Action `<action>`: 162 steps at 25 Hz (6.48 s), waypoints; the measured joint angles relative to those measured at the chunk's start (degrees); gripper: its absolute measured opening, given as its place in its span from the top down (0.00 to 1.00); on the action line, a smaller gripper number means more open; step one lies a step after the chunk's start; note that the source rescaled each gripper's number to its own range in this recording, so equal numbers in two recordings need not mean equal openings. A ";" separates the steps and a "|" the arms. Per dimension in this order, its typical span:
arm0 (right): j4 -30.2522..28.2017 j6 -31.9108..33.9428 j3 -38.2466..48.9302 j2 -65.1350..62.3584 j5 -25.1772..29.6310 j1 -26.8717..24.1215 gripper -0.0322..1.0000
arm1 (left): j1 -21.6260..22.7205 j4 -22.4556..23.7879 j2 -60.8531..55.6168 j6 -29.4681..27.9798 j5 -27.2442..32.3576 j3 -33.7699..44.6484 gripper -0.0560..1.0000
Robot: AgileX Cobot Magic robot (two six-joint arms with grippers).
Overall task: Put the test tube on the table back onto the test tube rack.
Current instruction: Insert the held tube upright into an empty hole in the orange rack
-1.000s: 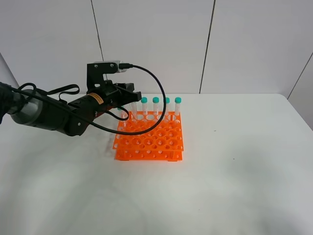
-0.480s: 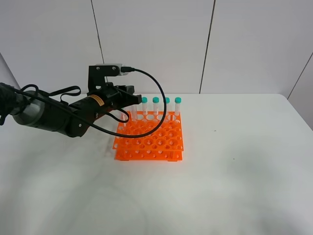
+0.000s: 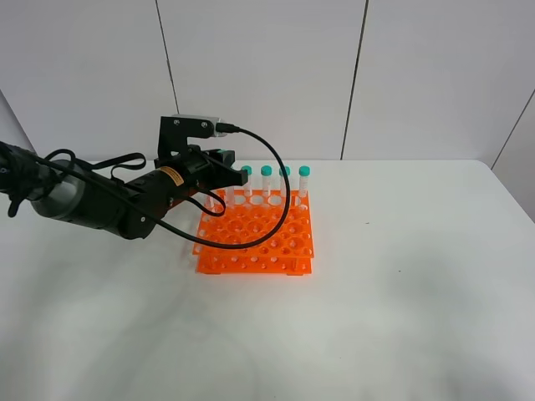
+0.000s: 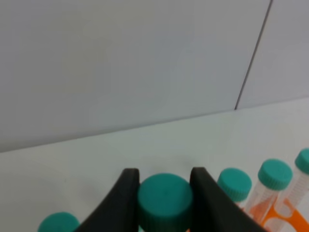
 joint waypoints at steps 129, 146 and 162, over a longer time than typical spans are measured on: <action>0.00 0.00 0.00 0.00 0.00 0.00 0.44 | -0.44 -1.46 6.27 3.31 -7.92 1.88 0.95; 0.00 0.00 0.00 0.00 0.00 0.00 0.44 | -0.64 -1.24 8.56 3.73 -9.07 1.83 0.95; 0.00 0.00 0.00 0.00 0.00 0.00 0.44 | -0.64 -1.24 8.74 3.73 -9.76 1.83 0.95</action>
